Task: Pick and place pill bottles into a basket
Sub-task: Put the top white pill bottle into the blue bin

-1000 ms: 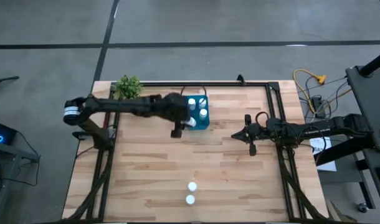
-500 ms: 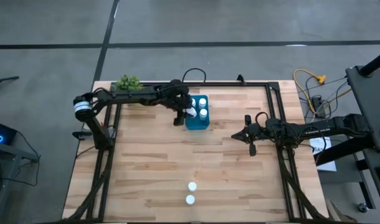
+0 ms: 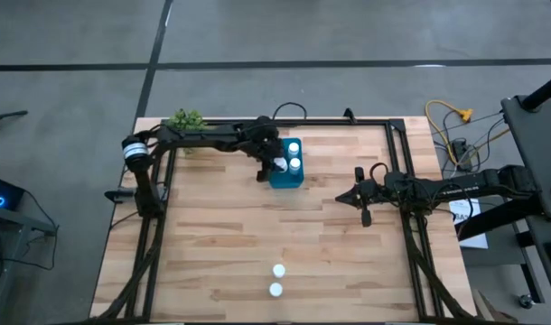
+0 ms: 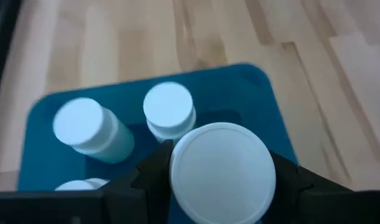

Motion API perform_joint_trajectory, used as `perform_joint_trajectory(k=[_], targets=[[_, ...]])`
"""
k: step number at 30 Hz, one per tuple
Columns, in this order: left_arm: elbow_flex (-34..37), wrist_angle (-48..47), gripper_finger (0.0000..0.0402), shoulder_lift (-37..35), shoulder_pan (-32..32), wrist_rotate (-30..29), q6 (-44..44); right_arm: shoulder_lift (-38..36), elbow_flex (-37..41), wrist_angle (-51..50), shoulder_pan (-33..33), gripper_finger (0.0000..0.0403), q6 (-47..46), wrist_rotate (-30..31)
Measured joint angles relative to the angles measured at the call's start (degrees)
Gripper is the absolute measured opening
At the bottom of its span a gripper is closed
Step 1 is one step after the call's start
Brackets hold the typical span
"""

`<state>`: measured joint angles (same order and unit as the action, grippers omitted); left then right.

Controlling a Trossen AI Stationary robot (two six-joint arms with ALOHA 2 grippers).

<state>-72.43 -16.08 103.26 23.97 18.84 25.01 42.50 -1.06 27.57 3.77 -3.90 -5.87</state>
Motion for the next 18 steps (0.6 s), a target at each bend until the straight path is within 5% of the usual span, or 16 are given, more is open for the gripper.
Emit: perform_joint_trajectory(k=[18], targets=[[0.0,-1.5,0.0158,2.1,1.4,-0.7,2.9,0.0,0.0,-0.4,0.0,0.0008,-0.2,0.0]])
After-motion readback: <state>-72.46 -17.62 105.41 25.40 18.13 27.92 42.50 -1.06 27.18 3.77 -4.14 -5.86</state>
